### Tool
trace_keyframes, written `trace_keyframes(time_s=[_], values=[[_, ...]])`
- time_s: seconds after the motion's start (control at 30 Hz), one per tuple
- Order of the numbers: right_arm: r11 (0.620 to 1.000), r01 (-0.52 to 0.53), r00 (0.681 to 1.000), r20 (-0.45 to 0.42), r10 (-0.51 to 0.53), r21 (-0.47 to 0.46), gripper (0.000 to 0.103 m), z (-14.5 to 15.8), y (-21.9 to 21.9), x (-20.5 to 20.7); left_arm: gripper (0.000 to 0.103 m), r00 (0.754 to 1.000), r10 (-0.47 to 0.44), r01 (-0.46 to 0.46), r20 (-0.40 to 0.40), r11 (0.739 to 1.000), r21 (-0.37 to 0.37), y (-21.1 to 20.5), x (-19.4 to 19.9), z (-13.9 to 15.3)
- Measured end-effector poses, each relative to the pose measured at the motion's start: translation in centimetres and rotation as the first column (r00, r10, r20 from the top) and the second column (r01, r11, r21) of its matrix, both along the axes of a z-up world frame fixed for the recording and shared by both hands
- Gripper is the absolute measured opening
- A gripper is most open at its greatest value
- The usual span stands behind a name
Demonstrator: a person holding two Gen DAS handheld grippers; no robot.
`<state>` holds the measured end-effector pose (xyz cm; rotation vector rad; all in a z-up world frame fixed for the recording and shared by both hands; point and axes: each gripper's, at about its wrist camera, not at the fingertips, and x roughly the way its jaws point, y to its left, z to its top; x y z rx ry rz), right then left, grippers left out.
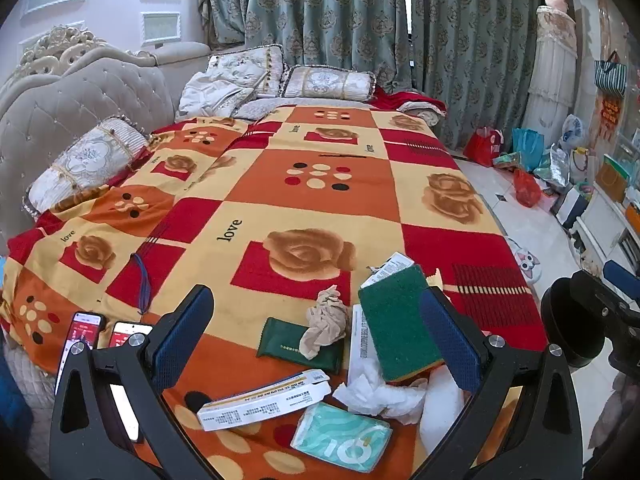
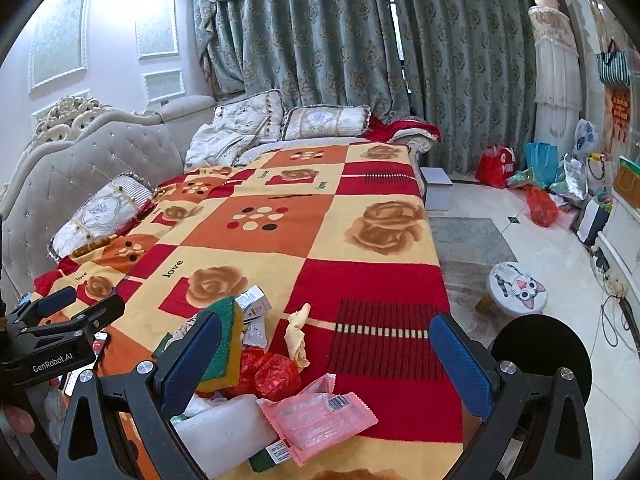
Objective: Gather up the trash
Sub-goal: 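Move both tools toward the trash scattered on the bedspread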
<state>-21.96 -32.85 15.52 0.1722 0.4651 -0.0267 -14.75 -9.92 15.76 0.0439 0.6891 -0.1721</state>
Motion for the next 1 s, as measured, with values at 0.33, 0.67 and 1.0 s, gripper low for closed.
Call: trace_keyframes(time_s=[0.33,0.67,1.0], values=[[1.0,0.0,1.0,0.01,0.0,-0.012,0.103,-0.18,0.29,-0.23,0.102,1.0,-0.004,0.004,0.001,1.0,-0.002,-0.07,-0.08,-0.09],[1.0,0.003,1.0,-0.002,-0.003,-0.022,0.103,-0.31,0.2,-0.18,0.102,1.0,-0.014,0.014,-0.007,1.0,-0.025,-0.25,-0.21,-0.39],[1.0,0.005,1.0,-0.011,-0.005,-0.013,0.103,-0.71,-0.26,-0.39,0.102,1.0,-0.026,0.026,-0.013,0.999,-0.027,-0.57,-0.27,-0.51]])
